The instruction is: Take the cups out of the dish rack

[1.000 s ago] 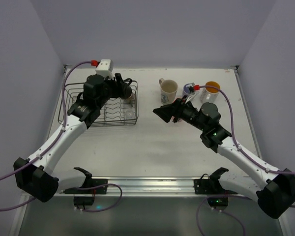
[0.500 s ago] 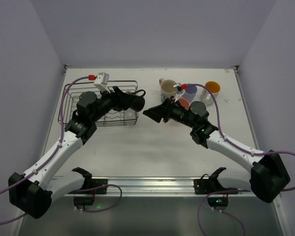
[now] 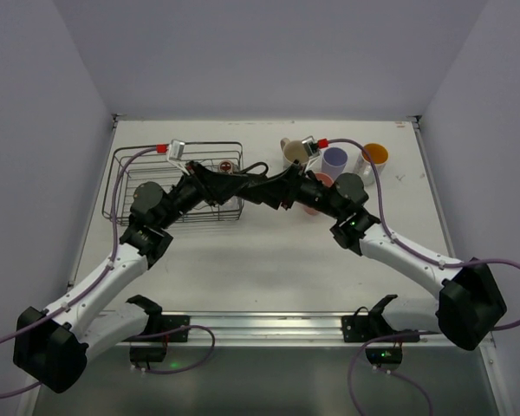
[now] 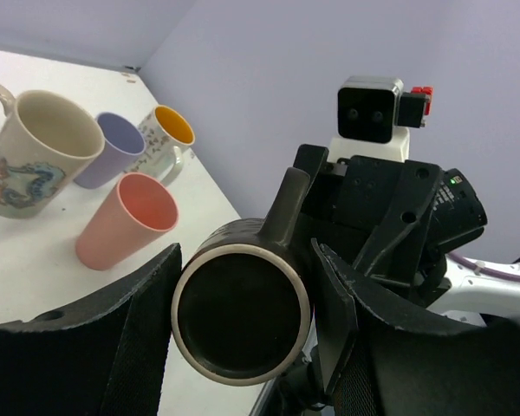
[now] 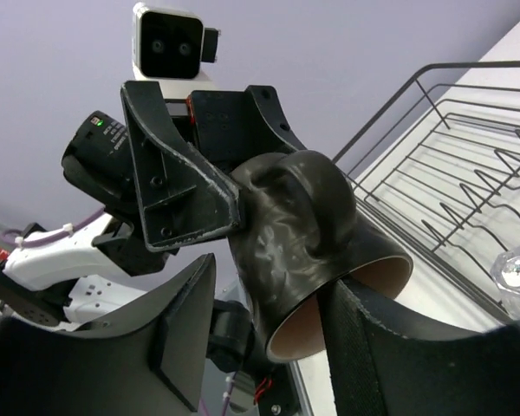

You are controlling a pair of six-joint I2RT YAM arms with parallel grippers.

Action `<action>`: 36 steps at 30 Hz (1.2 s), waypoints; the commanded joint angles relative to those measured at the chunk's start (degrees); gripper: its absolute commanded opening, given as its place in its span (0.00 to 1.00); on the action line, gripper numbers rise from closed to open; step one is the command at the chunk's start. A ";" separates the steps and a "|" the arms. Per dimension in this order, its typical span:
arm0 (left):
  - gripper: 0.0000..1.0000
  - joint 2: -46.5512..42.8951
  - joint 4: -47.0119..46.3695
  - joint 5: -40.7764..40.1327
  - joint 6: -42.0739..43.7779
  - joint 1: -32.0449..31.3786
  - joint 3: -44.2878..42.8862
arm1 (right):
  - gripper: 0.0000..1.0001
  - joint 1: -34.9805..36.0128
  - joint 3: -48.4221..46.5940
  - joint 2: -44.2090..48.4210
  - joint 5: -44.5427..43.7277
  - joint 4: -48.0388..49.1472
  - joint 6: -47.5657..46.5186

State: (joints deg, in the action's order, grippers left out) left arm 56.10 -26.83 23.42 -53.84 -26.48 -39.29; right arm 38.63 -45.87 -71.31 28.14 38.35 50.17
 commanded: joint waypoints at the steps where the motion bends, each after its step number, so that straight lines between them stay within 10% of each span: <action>1: 0.10 -0.98 -9.81 1.19 -4.16 -1.12 0.35 | 0.49 0.39 -2.04 -1.64 2.09 7.78 1.94; 7: 0.28 -2.13 -11.57 1.01 -5.57 -1.73 1.93 | 0.06 0.39 0.68 -2.43 1.83 15.61 5.81; 10: 0.72 -3.27 -7.92 0.84 -3.38 -1.65 0.71 | 0.00 0.39 2.88 0.20 0.43 16.33 5.99; 14: 0.99 -5.47 7.72 -3.81 9.26 -1.65 -5.35 | 0.00 0.30 2.98 6.43 -2.29 -0.74 -2.08; 22: 1.00 -9.60 27.78 -12.96 24.81 -1.65 -11.59 | 0.00 -1.89 -1.32 18.30 -17.11 -32.77 -17.54; 28: 1.00 -11.44 40.00 -17.08 35.11 -1.65 -10.64 | 0.00 -17.76 -9.58 20.60 -29.95 -59.48 -26.33; 36: 1.00 -13.12 40.36 -20.26 38.72 -1.56 -5.97 | 0.00 -26.67 -13.81 8.06 -36.22 -66.65 -30.75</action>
State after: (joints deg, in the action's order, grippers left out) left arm 43.24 12.34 4.80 -19.40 -27.90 -45.08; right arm 13.45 -57.25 -58.59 -4.27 -23.81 23.05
